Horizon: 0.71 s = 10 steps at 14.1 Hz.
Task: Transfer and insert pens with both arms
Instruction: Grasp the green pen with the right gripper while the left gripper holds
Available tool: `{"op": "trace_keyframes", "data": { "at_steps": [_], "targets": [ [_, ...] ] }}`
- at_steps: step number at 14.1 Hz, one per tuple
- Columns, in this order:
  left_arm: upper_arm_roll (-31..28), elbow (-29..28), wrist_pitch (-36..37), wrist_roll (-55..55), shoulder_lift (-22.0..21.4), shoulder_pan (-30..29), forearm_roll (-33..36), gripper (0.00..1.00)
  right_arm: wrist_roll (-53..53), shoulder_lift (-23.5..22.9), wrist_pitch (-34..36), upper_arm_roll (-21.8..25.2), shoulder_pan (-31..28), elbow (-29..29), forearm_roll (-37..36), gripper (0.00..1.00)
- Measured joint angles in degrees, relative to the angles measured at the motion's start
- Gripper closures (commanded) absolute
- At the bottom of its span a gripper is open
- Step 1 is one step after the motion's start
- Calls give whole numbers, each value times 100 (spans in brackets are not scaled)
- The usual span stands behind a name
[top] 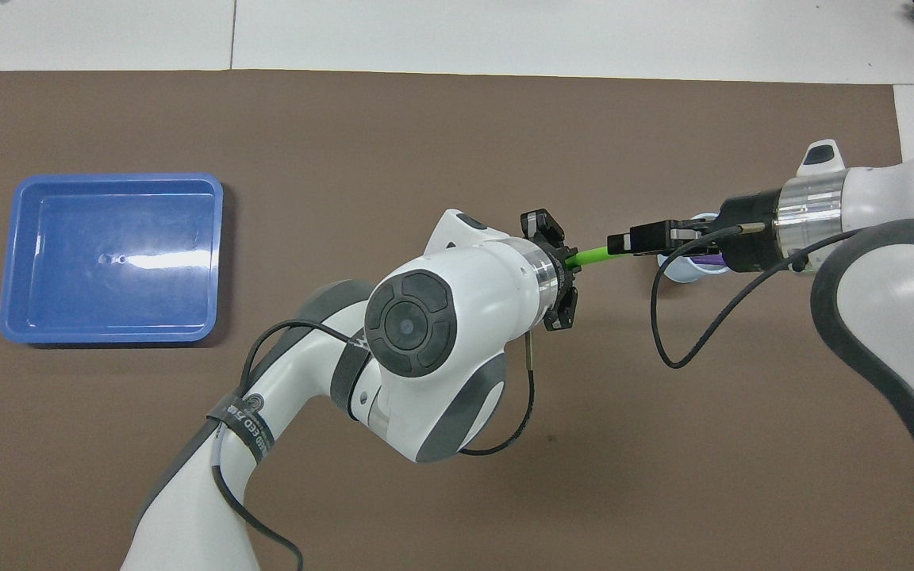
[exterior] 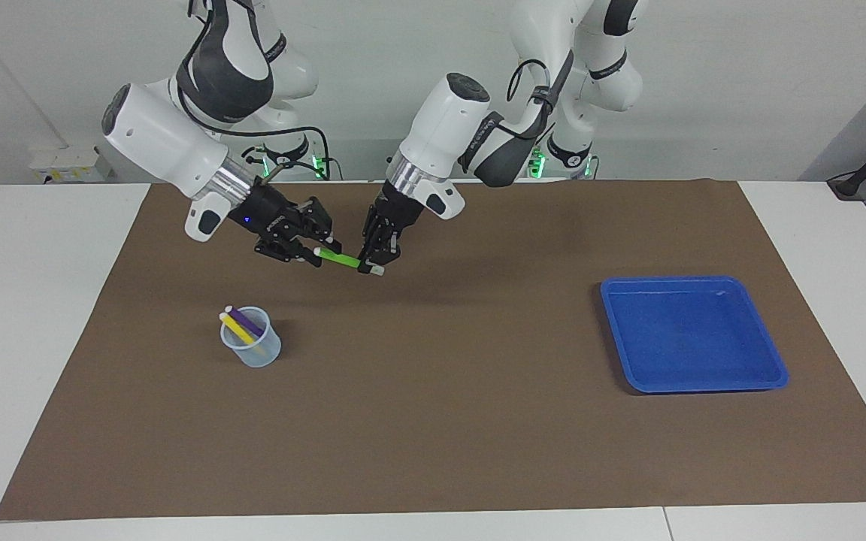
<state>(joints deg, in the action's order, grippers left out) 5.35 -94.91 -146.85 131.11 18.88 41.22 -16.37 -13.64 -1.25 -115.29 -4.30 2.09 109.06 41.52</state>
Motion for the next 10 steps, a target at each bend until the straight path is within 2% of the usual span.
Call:
{"op": "trace_keyframes", "data": {
  "at_steps": [10],
  "targets": [
    [15,-15,-216,0,2,56,0,100,0,-94,-45,-3,1,-47,7,69]
  ]
}}
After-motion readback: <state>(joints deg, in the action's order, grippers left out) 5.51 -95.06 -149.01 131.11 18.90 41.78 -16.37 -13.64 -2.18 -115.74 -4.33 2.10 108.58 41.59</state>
